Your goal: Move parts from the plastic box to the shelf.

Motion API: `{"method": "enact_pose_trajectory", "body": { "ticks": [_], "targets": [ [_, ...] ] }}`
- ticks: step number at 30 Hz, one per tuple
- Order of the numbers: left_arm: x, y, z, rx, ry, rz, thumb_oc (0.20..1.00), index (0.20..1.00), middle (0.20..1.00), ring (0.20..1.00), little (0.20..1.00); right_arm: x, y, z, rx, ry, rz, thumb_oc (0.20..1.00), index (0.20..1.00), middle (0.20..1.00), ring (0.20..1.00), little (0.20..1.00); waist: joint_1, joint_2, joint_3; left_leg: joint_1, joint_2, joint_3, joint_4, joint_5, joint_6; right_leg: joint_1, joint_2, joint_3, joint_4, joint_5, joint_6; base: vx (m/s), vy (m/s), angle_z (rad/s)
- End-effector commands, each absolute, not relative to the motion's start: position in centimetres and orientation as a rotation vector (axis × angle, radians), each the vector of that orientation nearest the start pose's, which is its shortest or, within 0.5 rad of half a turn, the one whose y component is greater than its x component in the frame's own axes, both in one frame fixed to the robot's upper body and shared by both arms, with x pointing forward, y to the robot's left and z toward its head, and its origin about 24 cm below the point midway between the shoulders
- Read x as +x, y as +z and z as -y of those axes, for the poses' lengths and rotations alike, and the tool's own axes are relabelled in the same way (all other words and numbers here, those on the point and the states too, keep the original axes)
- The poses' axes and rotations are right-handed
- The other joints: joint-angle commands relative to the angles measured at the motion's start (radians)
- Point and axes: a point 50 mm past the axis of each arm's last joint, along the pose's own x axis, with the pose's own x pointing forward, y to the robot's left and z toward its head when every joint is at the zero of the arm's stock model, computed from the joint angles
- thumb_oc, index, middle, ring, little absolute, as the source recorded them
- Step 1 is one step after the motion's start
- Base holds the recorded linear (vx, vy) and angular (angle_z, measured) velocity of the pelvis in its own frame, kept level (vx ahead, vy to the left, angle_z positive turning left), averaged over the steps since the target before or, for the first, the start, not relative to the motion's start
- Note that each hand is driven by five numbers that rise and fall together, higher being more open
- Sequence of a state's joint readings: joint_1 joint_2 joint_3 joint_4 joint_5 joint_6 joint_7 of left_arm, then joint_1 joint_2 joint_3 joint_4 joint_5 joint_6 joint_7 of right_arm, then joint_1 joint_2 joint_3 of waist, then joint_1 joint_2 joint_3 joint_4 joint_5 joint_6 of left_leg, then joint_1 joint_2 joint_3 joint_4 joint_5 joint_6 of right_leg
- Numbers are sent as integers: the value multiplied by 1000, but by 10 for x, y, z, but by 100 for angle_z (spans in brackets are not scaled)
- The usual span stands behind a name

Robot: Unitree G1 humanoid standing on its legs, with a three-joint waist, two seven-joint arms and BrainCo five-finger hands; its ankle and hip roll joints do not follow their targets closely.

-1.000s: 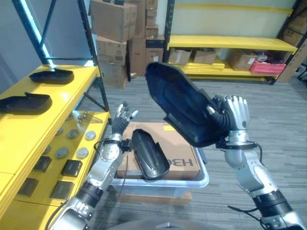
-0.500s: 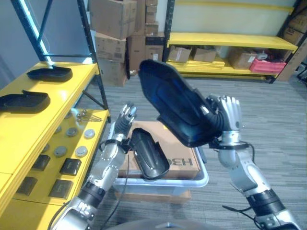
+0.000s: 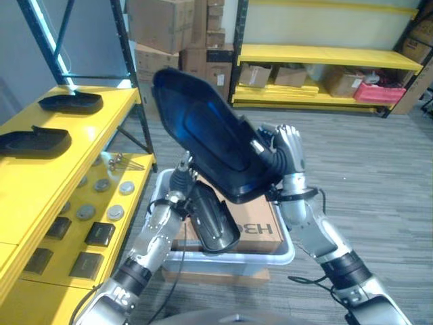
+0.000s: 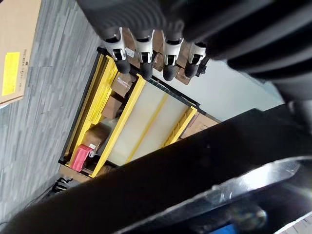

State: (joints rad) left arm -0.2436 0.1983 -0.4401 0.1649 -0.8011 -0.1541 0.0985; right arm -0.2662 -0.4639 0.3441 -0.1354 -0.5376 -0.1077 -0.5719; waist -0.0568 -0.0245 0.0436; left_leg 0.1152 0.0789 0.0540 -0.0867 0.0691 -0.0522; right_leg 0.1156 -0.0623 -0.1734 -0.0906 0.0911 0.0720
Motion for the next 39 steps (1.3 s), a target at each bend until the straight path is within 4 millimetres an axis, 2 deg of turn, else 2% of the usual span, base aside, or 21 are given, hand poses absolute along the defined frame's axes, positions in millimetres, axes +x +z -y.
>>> {"method": "enact_pose_trajectory", "body": {
  "ticks": [1, 2, 4, 8, 18, 19, 20, 26, 32, 39],
  "targets": [
    [294, 92, -71, -463, -394, 130, 351, 351, 351, 351, 351, 273, 186, 119, -621, -138, 938, 200, 200, 200, 200, 200, 17, -16, -6, 72, 41, -8, 3, -141, -1, 34, -59, 11, 51, -149, 58, 0, 0, 0],
    [294, 94, -71, -460, -392, 144, 200, 200, 200, 200, 200, 272, 185, 116, -600, -122, 938, 200, 200, 200, 200, 200, 18, -17, -5, 72, 41, -8, 4, -141, -1, 34, -59, 12, 51, -149, 57, 0, 0, 0],
    [293, 98, -70, -476, -386, 172, 200, 200, 200, 200, 200, 269, 182, 107, -518, -70, 922, 200, 200, 200, 200, 200, 18, -17, -3, 71, 40, -7, 4, -140, -1, 32, -60, 12, 51, -148, 57, 0, 0, 0],
    [292, 102, -71, -448, -371, 213, 200, 200, 200, 200, 200, 264, 177, 100, -460, -22, 907, 200, 200, 200, 200, 200, 18, -18, -1, 70, 40, -7, 4, -140, -2, 30, -61, 12, 53, -149, 57, 0, 0, 0],
    [287, 104, -73, -574, -359, 228, 200, 200, 200, 200, 200, 261, 167, 95, -396, 16, 858, 200, 200, 200, 200, 200, 15, -19, 1, 68, 38, -6, 4, -140, -1, 26, -66, 14, 54, -147, 58, 0, 0, 0],
    [287, 104, -73, -574, -359, 227, 238, 238, 238, 238, 238, 261, 167, 95, -396, 16, 857, 200, 200, 200, 200, 200, 15, -17, 0, 73, 40, -6, 4, -148, -2, 31, -64, 14, 54, -153, 59, 0, 0, 0],
    [286, 101, -74, -591, -361, 212, 1000, 1000, 1000, 1000, 1000, 261, 166, 96, -397, 13, 849, 200, 200, 200, 200, 200, 15, -16, 3, 74, 40, -6, 4, -148, -2, 32, -64, 13, 54, -153, 59, 0, 0, 0],
    [285, 98, -76, -633, -369, 194, 1000, 1000, 1000, 1000, 1000, 261, 163, 100, -403, 3, 834, 200, 200, 200, 200, 200, 15, -16, 2, 75, 39, -6, 4, -148, -1, 33, -64, 12, 54, -153, 59, 0, 0, 0],
    [285, 94, -79, -764, -359, 169, 1000, 1000, 1000, 1000, 1000, 261, 161, 106, -421, -18, 823, 200, 200, 200, 200, 200, 14, -18, 3, 73, 39, -6, 3, -148, -1, 32, -62, 12, 54, -154, 58, 0, 0, 0],
    [284, 91, -93, -789, -324, 185, 1000, 1000, 1000, 1000, 1000, 262, 164, 132, -553, -127, 832, 200, 200, 200, 200, 200, 15, -21, -1, 72, 38, -7, 3, -150, 1, 33, -61, 13, 53, -154, 58, 0, 0, 0]
  ]
}}
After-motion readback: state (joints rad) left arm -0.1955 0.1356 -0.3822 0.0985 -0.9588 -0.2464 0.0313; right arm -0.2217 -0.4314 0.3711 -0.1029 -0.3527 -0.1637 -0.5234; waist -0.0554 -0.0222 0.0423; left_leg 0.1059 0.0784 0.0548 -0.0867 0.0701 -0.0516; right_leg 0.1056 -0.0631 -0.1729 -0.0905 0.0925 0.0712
